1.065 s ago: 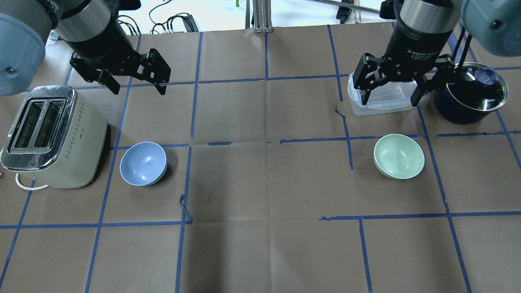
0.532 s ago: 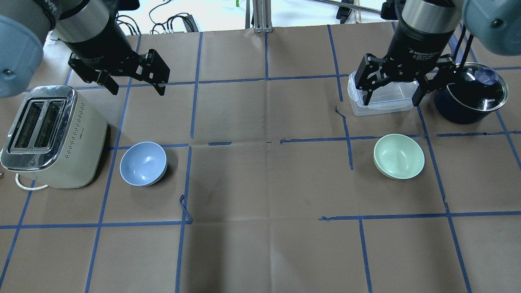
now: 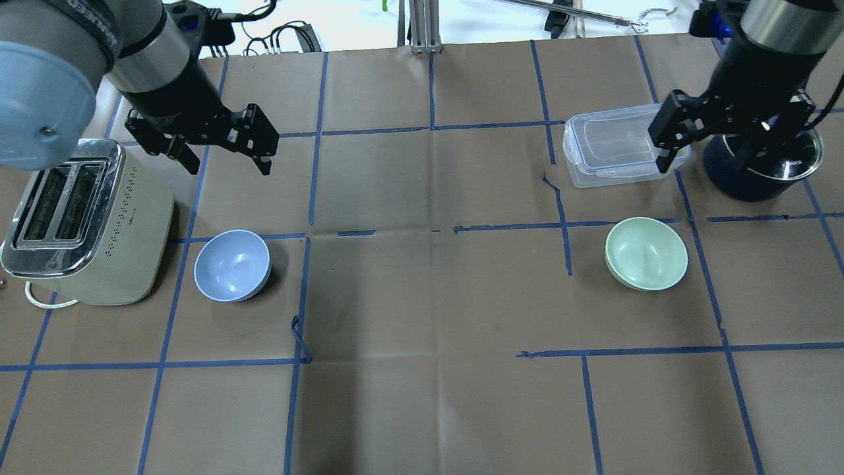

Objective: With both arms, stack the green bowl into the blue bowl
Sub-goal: 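Lower left gripper over blue bowl while right gripper moves over green bowl, then grasp blue bowl rim with left gripper while right gripper grasps green bowl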

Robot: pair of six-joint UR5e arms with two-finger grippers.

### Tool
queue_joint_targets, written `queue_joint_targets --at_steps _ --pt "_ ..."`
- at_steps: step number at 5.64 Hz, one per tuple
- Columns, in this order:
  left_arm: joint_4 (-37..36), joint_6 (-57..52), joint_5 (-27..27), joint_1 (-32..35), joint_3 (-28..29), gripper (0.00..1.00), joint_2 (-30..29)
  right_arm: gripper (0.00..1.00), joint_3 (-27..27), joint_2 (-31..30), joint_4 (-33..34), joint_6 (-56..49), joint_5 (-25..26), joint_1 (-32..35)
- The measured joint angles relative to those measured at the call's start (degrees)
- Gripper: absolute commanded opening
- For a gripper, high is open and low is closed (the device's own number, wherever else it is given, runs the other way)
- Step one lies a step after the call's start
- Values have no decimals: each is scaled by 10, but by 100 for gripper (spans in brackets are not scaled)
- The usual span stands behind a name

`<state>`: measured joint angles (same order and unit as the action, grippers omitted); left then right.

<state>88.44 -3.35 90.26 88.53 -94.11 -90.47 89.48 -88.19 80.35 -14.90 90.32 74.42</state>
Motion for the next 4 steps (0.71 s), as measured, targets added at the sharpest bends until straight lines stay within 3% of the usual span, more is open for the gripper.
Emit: queue_joint_targets --at_steps 1,2,4 --pt "-22 -5 -1 -26 -48 98 -7 100 14 -2 3 -65 7 -54" --pt "-91 -12 -3 -41 -107 98 -27 100 38 -4 19 -102 13 -93" --pt "-254 -22 -3 -46 -206 97 -86 100 117 -3 112 -90 14 -109"
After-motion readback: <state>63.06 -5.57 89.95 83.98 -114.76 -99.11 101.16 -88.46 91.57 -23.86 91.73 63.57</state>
